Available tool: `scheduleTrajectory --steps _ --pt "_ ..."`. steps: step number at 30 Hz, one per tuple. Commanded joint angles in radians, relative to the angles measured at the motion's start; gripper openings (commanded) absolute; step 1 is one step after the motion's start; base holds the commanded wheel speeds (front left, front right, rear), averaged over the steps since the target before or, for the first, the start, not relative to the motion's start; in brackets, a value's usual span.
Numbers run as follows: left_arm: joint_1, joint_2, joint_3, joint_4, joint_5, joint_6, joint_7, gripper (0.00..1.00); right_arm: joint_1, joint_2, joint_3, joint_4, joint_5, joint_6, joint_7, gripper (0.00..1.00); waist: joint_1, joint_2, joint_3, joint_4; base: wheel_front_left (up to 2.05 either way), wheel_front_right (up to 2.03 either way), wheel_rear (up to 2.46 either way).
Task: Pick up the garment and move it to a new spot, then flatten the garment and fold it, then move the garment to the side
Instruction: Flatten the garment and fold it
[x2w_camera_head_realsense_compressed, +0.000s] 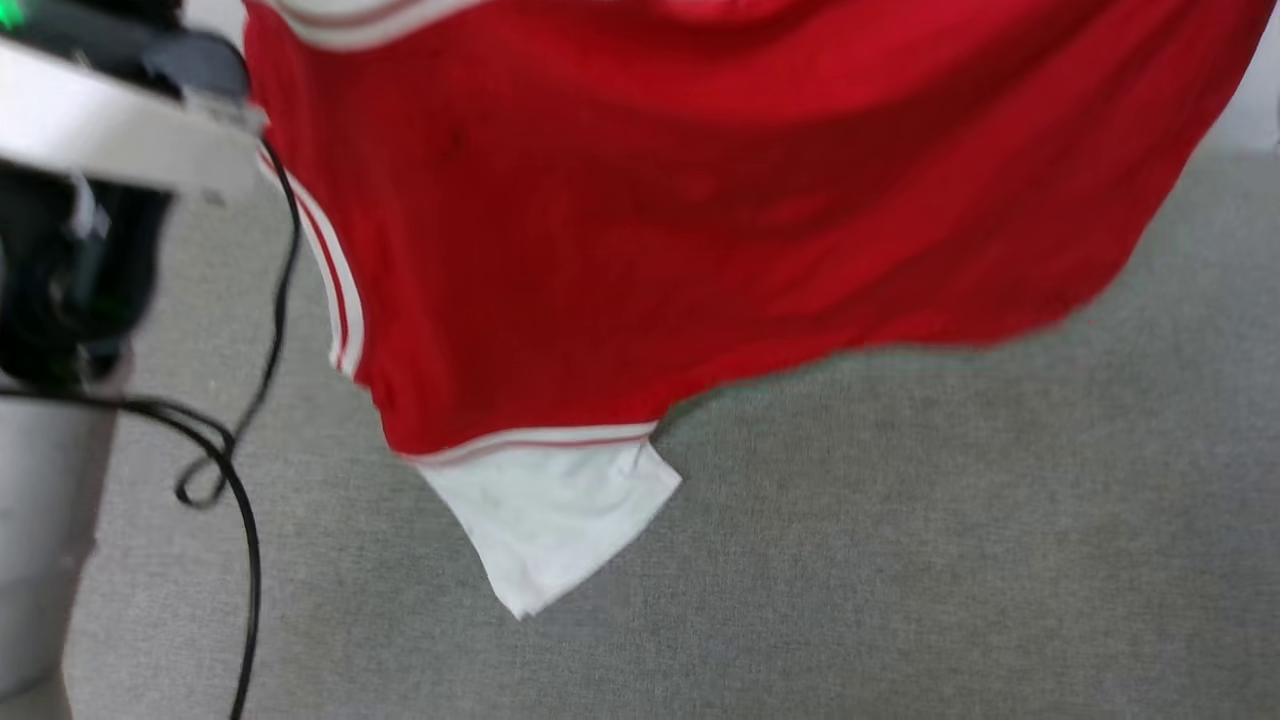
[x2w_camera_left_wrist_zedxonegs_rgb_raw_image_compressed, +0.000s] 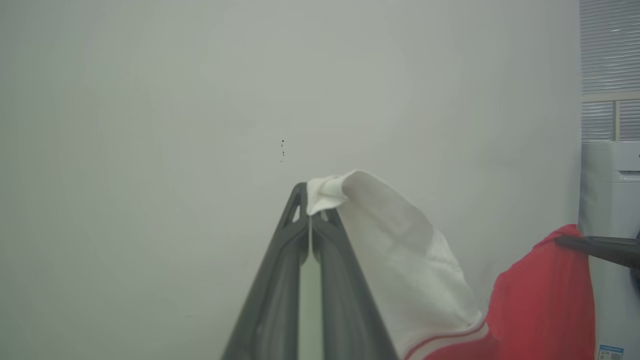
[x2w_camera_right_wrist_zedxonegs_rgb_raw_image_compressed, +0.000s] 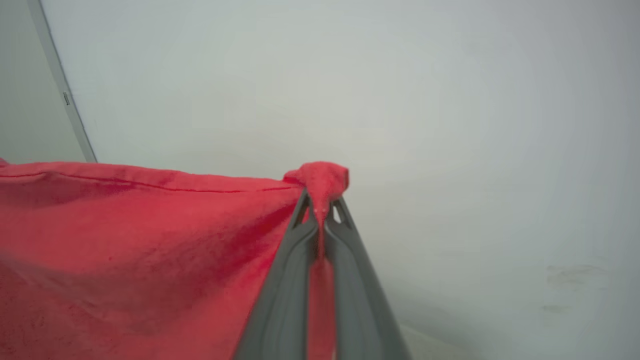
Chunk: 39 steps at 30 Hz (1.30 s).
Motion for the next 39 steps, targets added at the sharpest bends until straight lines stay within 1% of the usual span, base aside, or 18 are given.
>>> scheduleTrajectory --steps 1,4,6,10,16,20,23,27,30,35,39 --pt "-0.068 -0.004 0.002 0.024 0.004 -0.011 0.006 0.0 -0.064 0.014 -0.014 -0.004 -0.02 -0.001 0.005 0.0 0.0 0.0 0.072 -0.003 0.0 0.0 0.0" --pt "-0.2 -0.007 0.006 0.074 0.003 -0.027 0.024 0.0 -0.174 0.029 -0.033 0.012 -0.047 -0.001 0.027 0.0 0.0 0.0 0.148 -0.004 0.0 0.0 0.0" --pt "-0.289 -0.013 0.006 0.117 0.003 -0.039 0.03 0.0 -0.251 0.029 -0.027 0.027 -0.073 -0.001 0.037 0.0 0.0 0.0 0.197 -0.003 0.0 0.0 0.0" --pt "-0.473 -0.007 0.003 0.205 0.021 -0.06 0.036 0.0 -0.427 0.039 -0.012 0.076 -0.122 -0.001 0.042 0.0 0.0 0.0 0.289 -0.008 0.0 0.0 0.0" --pt "-0.721 -0.015 -0.014 0.337 0.05 -0.084 0.015 0.0 -0.681 0.053 0.028 0.196 -0.197 -0.001 -0.007 0.0 0.0 0.0 0.389 -0.004 0.0 0.0 0.0" --pt "-0.851 -0.019 -0.026 0.406 0.061 -0.092 0.004 0.0 -0.834 0.057 0.053 0.292 -0.228 -0.001 -0.054 0.0 0.0 0.0 0.426 0.005 0.0 0.0 0.0" --pt "-0.922 -0.024 -0.032 0.461 0.066 -0.098 -0.009 0.0 -0.921 0.065 0.067 0.375 -0.245 -0.001 -0.095 0.0 0.0 0.0 0.444 0.012 0.0 0.0 0.0" --pt "-0.958 -0.035 -0.051 0.52 0.064 -0.103 -0.033 0.0 -0.983 0.075 0.095 0.481 -0.253 -0.001 -0.15 0.0 0.0 0.0 0.459 0.016 0.0 0.0 0.0" --pt "-0.935 -0.04 -0.07 0.549 0.049 -0.106 -0.051 0.0 -0.992 0.073 0.126 0.544 -0.24 -0.001 -0.182 0.0 0.0 0.0 0.468 0.018 0.0 0.0 0.0" --pt "-0.88 -0.035 -0.094 0.585 0.03 -0.107 -0.083 0.0 -0.942 0.069 0.171 0.608 -0.205 -0.001 -0.229 0.0 0.0 0.0 0.476 0.016 0.0 0.0 0.0" --pt "-0.791 -0.025 -0.131 0.596 0.012 -0.108 -0.115 0.0 -0.87 0.067 0.21 0.651 -0.157 -0.001 -0.284 0.0 0.0 0.0 0.474 0.008 0.0 0.0 0.0"
